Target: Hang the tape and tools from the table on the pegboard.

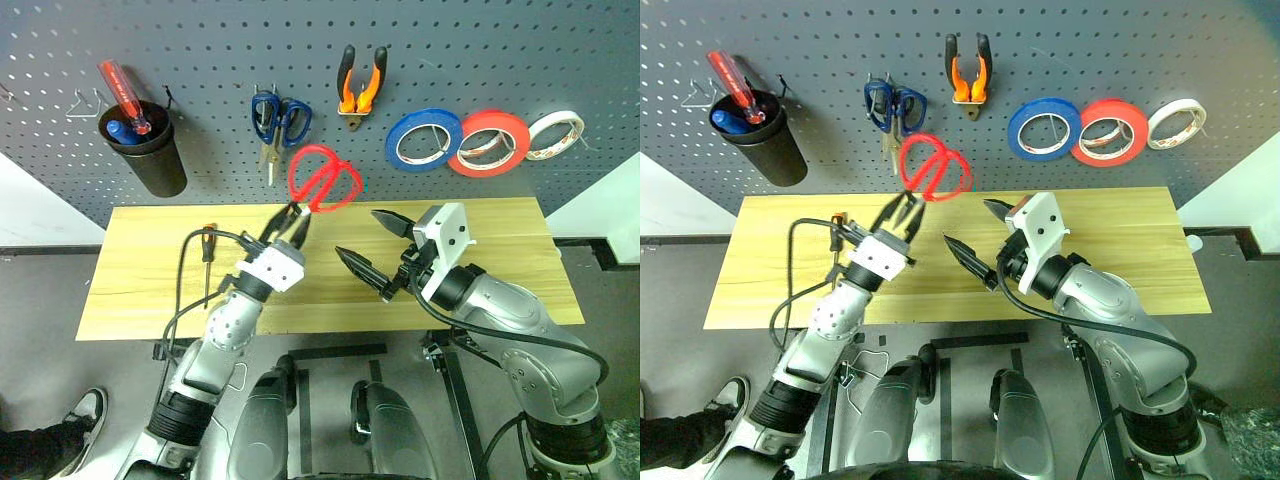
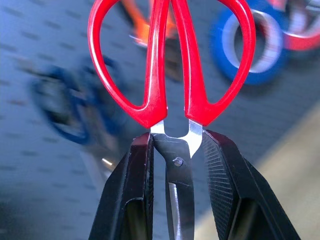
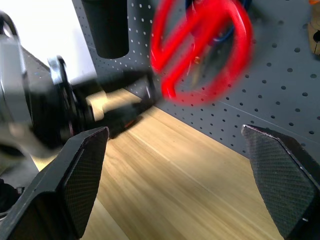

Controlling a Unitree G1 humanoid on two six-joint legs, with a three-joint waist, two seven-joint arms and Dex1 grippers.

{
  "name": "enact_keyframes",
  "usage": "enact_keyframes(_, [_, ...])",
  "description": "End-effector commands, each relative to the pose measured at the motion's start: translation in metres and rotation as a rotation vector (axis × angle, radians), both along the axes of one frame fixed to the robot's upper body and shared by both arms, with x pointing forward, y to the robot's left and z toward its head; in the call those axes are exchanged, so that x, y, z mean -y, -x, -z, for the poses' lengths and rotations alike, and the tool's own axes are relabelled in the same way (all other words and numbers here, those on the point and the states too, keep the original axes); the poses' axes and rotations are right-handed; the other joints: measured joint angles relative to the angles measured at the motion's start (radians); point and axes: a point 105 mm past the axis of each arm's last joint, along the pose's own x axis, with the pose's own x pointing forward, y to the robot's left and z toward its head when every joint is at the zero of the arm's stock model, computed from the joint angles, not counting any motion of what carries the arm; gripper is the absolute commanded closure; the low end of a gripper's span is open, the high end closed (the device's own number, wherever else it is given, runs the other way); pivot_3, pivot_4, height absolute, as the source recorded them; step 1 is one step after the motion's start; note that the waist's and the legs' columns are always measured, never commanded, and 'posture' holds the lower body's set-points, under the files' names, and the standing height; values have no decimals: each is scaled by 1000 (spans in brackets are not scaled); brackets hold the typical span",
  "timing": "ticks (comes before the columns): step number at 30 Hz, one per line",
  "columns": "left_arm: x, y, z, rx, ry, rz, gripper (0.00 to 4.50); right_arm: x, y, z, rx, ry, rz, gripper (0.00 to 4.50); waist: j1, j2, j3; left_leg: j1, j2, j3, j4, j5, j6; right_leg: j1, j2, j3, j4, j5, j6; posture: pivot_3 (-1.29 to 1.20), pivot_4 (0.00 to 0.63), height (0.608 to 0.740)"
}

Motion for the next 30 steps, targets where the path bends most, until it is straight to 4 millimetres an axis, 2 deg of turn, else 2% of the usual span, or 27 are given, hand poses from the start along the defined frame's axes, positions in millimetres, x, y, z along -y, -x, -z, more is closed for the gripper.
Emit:
enact_keyframes(1, [-12,-1,-20,103,13,-49,3442,0,3,-9,46,-8,-11,0,1,0,0,0,0,0,0,0,0,0,0,0,0,0,0,69,256,714])
enact_keyframes(6, [-21,-15,-18,89,-4,-106,3442,0,3,-10,49,-5,-17,0,-1,0,0,0,0,0,1,0,0,0,1,0,1,0,1,67,259,714])
enact_keyframes(14, [-32,-22,-21,115,-35,-153,3442,-1,3,-11,51,-4,-18,0,-1,0,0,0,0,0,1,1,0,0,2,0,2,0,1,67,259,714])
enact_keyframes(25, [-46,-43,-29,154,-59,-216,3442,-1,4,-11,50,-8,-12,0,-1,0,0,1,0,0,3,1,-1,1,2,-1,5,0,1,61,260,714])
enact_keyframes(30, [-51,-73,-15,69,-46,-295,3442,0,4,-12,53,-9,-9,0,-1,0,0,1,0,1,5,2,-1,1,3,-1,8,0,1,56,262,714])
